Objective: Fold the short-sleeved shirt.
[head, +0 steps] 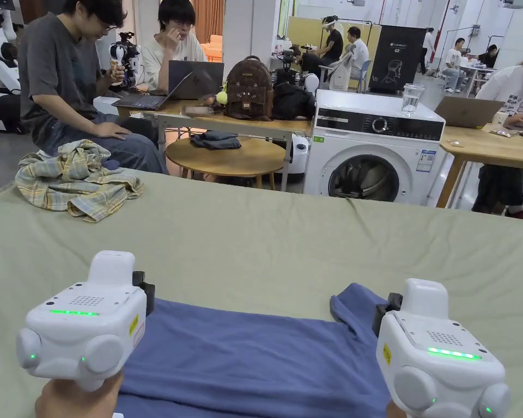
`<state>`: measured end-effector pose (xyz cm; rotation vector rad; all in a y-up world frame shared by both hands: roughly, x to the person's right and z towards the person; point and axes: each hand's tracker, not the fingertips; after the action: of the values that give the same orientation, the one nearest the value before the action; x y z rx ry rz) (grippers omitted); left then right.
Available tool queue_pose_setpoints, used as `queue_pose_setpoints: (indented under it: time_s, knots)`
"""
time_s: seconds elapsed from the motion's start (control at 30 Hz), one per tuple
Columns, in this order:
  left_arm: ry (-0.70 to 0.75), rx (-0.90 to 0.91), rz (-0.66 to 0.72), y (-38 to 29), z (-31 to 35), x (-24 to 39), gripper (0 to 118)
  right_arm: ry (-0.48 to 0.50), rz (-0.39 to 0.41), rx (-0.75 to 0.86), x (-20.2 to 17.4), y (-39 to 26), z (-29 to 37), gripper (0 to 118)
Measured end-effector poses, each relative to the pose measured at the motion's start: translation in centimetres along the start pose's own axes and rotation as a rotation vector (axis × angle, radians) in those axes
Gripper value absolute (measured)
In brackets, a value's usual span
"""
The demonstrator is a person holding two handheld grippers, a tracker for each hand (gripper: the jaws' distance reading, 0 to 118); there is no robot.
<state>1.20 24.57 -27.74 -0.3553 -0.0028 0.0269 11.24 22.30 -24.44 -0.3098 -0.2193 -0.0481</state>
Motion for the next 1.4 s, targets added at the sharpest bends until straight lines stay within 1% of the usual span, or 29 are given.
queue_pose_setpoints:
  time_s: [0.03,0.13,0.2,0.3,0.37,0.4,0.43,0.47,0.5,0.57,0.63,0.77,0.83,0.9,1.0,1.03,1.07,1.1,1.17,1.27,1.33,1.4]
  knots:
    - [-0.018,-0.022,0.004,0.7,-0.6,-0.5,0,0.019,0.002,-0.002,0.0,0.2,-0.3,0]
    - [-0.021,-0.142,0.017,2.0,-4.4,-1.6,0,0.034,0.03,-0.032,-0.3,0.4,-1.4,0]
    - [-0.06,-0.227,0.025,2.9,-6.5,-2.5,0,0.044,0.038,-0.049,-0.4,0.3,-2.3,0]
    - [-0.071,-0.366,0.026,3.9,-11.6,-3.3,0,0.042,0.039,-0.091,-0.6,0.1,-3.7,0]
    - [-0.085,-0.455,0.055,5.1,-14.9,-3.8,0,0.064,0.025,-0.115,-0.5,-0.2,-4.6,0]
    - [-0.11,-0.509,0.073,6.0,-16.0,-4.3,5,0.064,0.022,-0.133,-0.4,-0.3,-5.1,0]
    - [-0.11,-0.528,0.095,6.6,-17.4,-4.6,19,0.063,0.022,-0.138,-0.4,-0.5,-5.5,0]
    - [-0.108,-0.55,0.107,6.9,-18.6,-4.8,29,0.063,0.023,-0.144,-0.3,-0.7,-5.8,0]
    - [-0.108,-0.577,0.131,7.5,-20.2,-5.2,36,0.059,0.03,-0.158,-0.2,-0.9,-6.3,0]
    - [-0.089,-0.624,0.138,7.4,-22.6,-5.5,43,0.05,0.032,-0.177,0.0,-1.2,-7.1,0]
    - [-0.043,-0.674,0.117,6.1,-25.8,-5.3,50,0.058,0.004,-0.205,0.5,-1.5,-7.9,0]
    - [-0.05,-0.763,0.108,4.6,-28.4,-4.8,50,0.05,-0.01,-0.233,1.1,-2.0,-8.9,0]
    - [-0.044,-0.768,0.002,1.2,-27.7,-3.5,50,0.047,-0.009,-0.247,1.3,-2.2,-9.3,0]
    - [-0.015,-0.722,-0.061,-0.7,-26.9,-2.0,49,0.043,-0.003,-0.258,1.4,-2.3,-9.5,0]
    - [-0.024,-0.716,-0.15,-3.5,-25.1,-0.4,25,0.044,0.005,-0.268,1.6,-2.6,-9.9,0]
    - [-0.037,-0.713,-0.177,-4.1,-24.5,-0.1,9,0.041,0.008,-0.273,1.6,-2.6,-10.0,0]
    - [-0.041,-0.716,-0.211,-5.0,-24.1,0.0,0,0.039,0.011,-0.278,1.8,-2.7,-10.2,0]
    - [-0.043,-0.707,-0.231,-5.6,-23.7,0.1,0,0.036,0.01,-0.283,1.9,-2.8,-10.4,0]
    - [-0.05,-0.679,-0.212,-5.1,-23.0,-0.2,0,0.035,0.004,-0.299,2.4,-2.7,-10.7,0]
    - [-0.085,-0.63,-0.085,-0.9,-21.8,-1.5,0,0.026,-0.006,-0.315,3.5,-2.1,-11.1,0]
    - [-0.09,-0.584,-0.051,0.7,-20.7,-2.2,0,0.014,-0.001,-0.334,4.4,-1.4,-11.7,0]
    - [-0.107,-0.543,-0.056,1.2,-18.6,-2.4,0,0.013,-0.009,-0.367,5.6,-0.7,-12.6,0]
